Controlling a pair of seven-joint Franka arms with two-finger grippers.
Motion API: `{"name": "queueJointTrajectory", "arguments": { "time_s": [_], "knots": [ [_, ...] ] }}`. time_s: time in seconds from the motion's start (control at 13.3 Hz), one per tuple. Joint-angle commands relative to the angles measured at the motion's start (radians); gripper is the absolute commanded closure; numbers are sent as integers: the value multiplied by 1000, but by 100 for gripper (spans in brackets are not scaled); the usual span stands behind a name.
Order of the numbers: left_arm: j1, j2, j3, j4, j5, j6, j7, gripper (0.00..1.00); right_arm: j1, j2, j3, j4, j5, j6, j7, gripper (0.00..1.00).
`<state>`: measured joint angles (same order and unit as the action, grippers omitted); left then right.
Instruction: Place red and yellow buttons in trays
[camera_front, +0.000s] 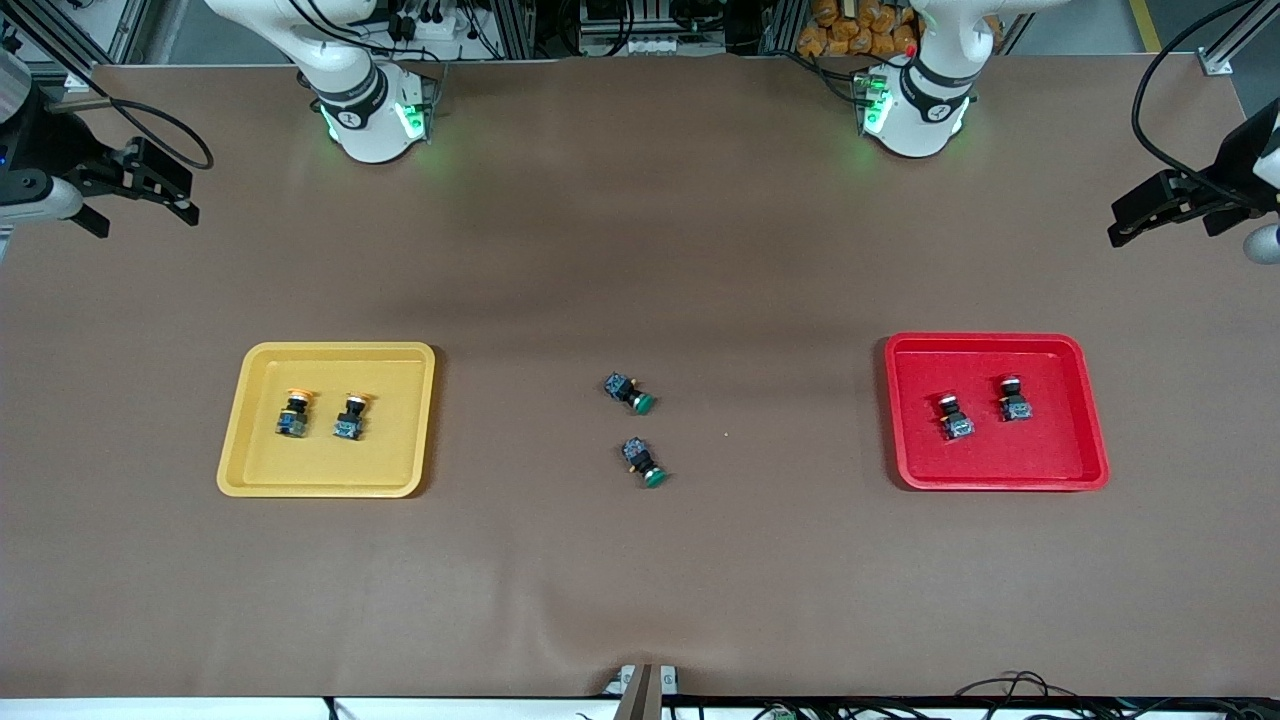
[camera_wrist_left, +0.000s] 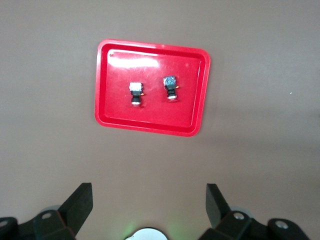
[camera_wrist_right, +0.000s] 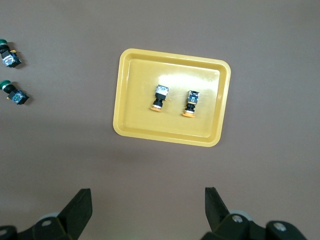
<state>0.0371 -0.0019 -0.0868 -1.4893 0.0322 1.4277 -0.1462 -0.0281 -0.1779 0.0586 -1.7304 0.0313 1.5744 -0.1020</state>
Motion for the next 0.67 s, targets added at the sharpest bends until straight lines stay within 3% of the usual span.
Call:
{"name": "queueJointTrajectory", "arguments": {
  "time_s": [0.0,0.6],
  "knots": [
    [-5,-17,16,-26,-20,2,17,0,-1,-8,6,-3,-16,3,13,0],
    [9,8,15,-20,-35,5,19,0,-3,-8,6,-3,-16,1,13,0]
  ]
}}
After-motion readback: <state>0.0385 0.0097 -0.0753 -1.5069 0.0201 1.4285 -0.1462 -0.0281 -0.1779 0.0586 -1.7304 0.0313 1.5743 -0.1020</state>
